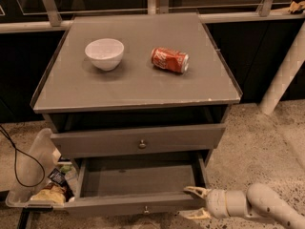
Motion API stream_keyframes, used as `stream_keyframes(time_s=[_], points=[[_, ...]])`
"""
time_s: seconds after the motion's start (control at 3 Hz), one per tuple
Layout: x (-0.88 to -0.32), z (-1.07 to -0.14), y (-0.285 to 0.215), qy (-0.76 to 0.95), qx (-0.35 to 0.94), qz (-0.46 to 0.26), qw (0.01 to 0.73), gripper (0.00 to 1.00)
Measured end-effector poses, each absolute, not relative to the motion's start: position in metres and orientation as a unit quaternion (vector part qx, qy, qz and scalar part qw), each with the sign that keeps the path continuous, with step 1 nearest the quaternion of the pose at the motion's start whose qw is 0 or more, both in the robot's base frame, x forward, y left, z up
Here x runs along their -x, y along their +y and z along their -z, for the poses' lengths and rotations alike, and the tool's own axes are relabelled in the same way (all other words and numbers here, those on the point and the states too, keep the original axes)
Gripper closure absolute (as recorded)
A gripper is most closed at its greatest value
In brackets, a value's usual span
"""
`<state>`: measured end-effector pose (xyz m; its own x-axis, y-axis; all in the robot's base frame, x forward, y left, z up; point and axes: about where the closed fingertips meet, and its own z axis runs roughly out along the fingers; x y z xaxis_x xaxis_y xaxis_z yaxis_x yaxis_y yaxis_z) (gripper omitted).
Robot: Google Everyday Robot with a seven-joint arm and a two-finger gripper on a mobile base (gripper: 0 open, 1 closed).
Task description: Open middle drawer
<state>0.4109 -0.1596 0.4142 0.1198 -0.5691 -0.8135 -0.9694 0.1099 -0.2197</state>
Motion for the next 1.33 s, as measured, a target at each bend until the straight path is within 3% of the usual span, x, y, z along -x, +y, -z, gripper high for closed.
stream_keyframes(time_s=[0.67, 1.0, 1.33], points=[[-0.401, -0.416, -0.159, 0.614, 0.624, -0.242, 0.418, 0.88], [-0.39, -0.413, -0.156, 0.611, 0.622, -0.249, 0.422, 1.0], [-0.392, -0.416, -0.157, 0.611, 0.622, -0.249, 0.422, 1.0]])
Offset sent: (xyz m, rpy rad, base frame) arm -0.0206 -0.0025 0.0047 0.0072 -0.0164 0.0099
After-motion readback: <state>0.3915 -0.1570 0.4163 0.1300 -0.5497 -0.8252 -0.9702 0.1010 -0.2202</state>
